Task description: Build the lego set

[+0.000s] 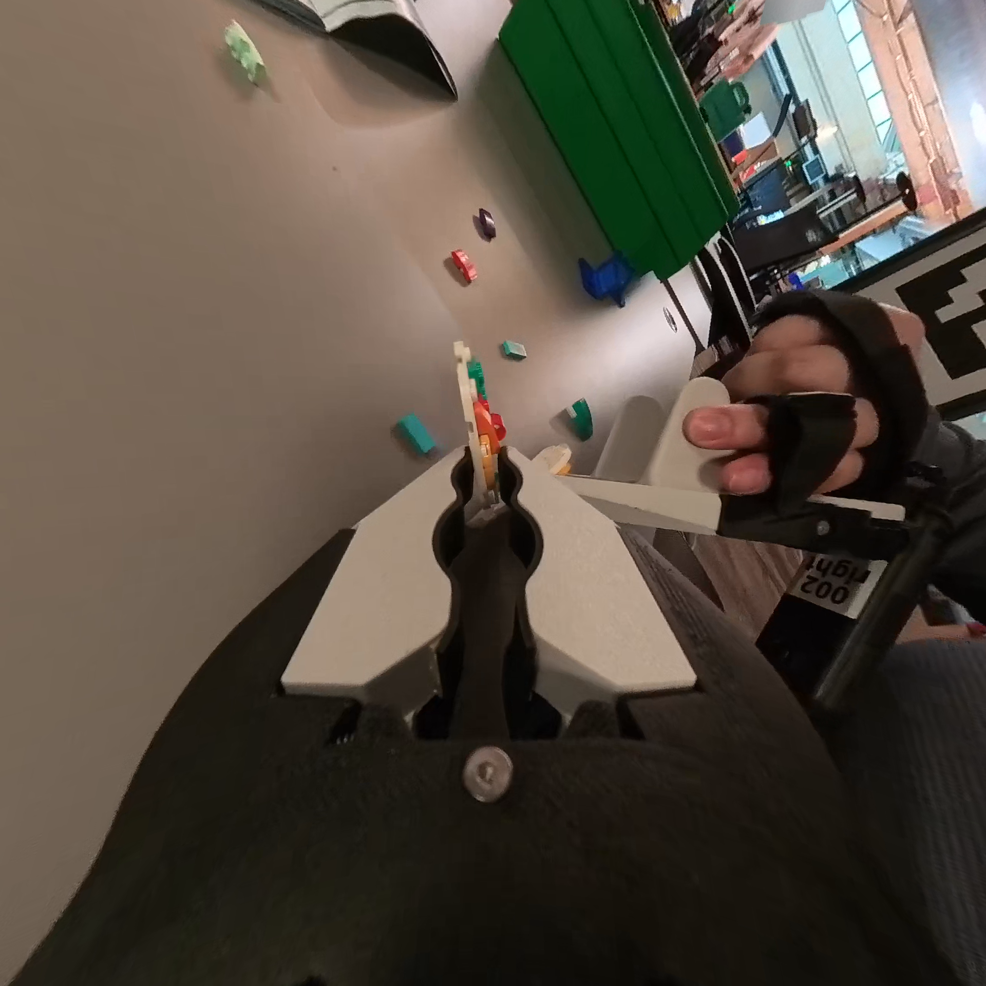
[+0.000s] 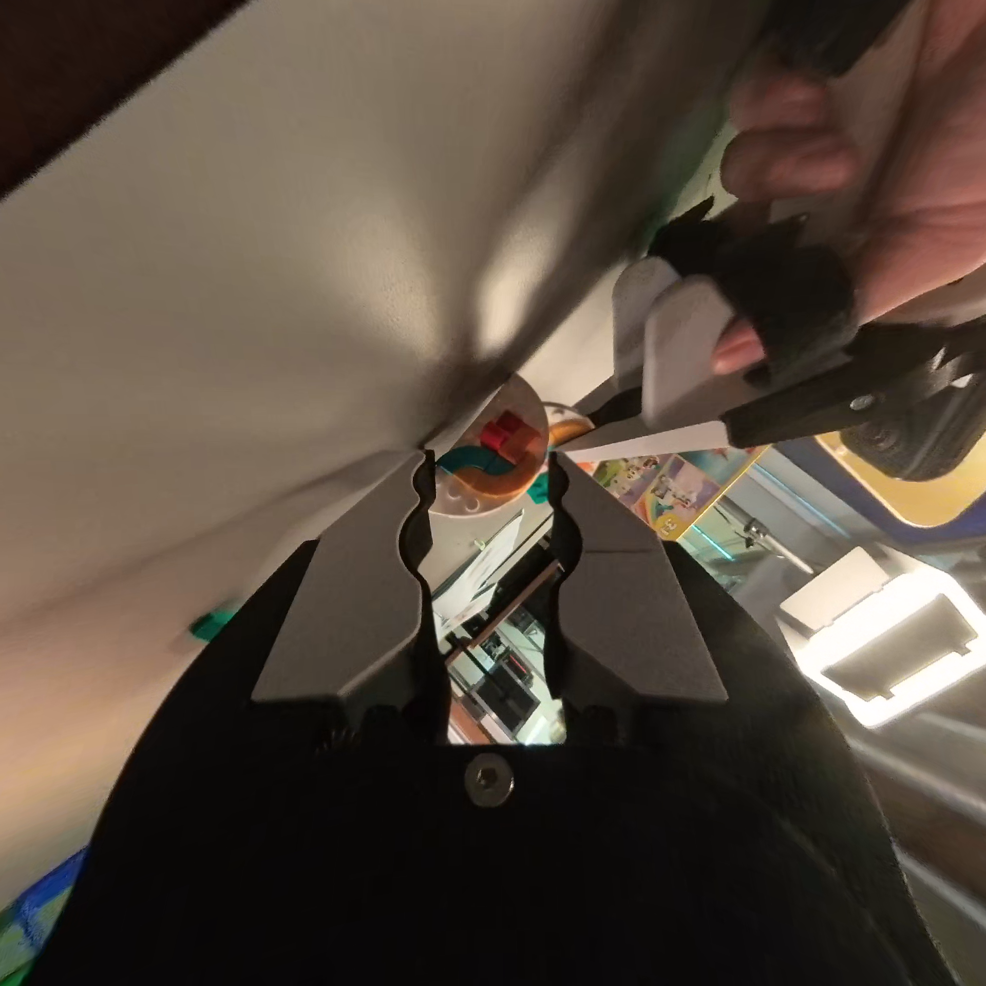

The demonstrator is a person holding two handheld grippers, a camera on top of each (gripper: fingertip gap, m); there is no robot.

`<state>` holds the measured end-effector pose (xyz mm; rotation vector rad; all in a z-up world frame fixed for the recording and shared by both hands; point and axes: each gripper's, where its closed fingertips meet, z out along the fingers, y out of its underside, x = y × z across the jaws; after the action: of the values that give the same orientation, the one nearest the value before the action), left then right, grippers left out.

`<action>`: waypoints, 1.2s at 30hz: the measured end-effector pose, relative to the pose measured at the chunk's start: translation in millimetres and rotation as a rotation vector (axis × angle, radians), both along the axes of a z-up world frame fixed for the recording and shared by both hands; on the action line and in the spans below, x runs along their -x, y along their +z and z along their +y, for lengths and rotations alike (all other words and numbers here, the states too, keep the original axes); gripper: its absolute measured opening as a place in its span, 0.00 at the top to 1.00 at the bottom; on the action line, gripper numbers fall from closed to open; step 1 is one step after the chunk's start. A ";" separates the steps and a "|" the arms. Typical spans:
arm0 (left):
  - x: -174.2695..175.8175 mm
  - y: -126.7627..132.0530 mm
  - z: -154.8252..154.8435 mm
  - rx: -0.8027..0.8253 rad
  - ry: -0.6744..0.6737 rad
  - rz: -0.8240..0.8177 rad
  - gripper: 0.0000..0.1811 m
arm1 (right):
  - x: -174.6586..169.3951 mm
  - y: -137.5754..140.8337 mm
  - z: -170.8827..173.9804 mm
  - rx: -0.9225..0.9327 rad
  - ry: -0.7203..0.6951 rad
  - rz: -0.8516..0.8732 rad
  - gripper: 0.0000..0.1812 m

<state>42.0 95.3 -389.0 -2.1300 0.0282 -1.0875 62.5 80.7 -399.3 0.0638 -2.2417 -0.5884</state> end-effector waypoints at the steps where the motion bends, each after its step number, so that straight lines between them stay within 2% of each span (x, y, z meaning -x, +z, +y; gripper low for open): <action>1: -2.5 0.5 -0.2 -0.003 -0.006 0.000 0.96 | -0.1 1.0 0.0 0.008 -0.004 0.007 0.76; 5: -7.6 0.3 -1.7 0.003 -0.029 -0.007 0.96 | -1.8 6.1 2.2 0.123 -0.091 0.052 0.70; 10: -9.2 -0.2 -3.2 0.009 -0.040 -0.012 0.96 | -4.6 14.4 6.5 0.419 -0.304 0.121 0.68; 16: -7.3 4.8 -4.5 -0.022 -0.018 -0.001 0.96 | -13.9 10.9 3.7 0.528 -0.327 0.097 0.70; 20: 1.2 18.9 -15.3 -0.088 0.001 0.034 0.96 | -19.8 6.8 -22.8 0.850 -0.394 0.072 0.70; 22: -1.0 20.7 -21.6 -0.125 -0.035 0.075 0.96 | -18.5 8.3 -25.7 0.939 -0.434 0.101 0.70; 26: -9.6 3.5 -26.3 -0.094 -0.097 0.172 0.96 | -14.0 0.5 -19.6 0.868 -0.442 0.165 0.74; 31: -15.6 1.8 -26.6 -0.071 -0.109 0.137 0.96 | -7.6 -0.4 -19.9 0.733 -0.360 0.244 0.81; 36: -12.3 2.8 -26.8 -0.069 -0.112 0.119 0.96 | -12.7 -5.1 -20.9 0.672 -0.311 0.202 0.96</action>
<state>54.3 68.5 -386.2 -2.1497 0.2401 -1.0075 75.1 59.8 -404.4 -0.6613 -2.1504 0.0296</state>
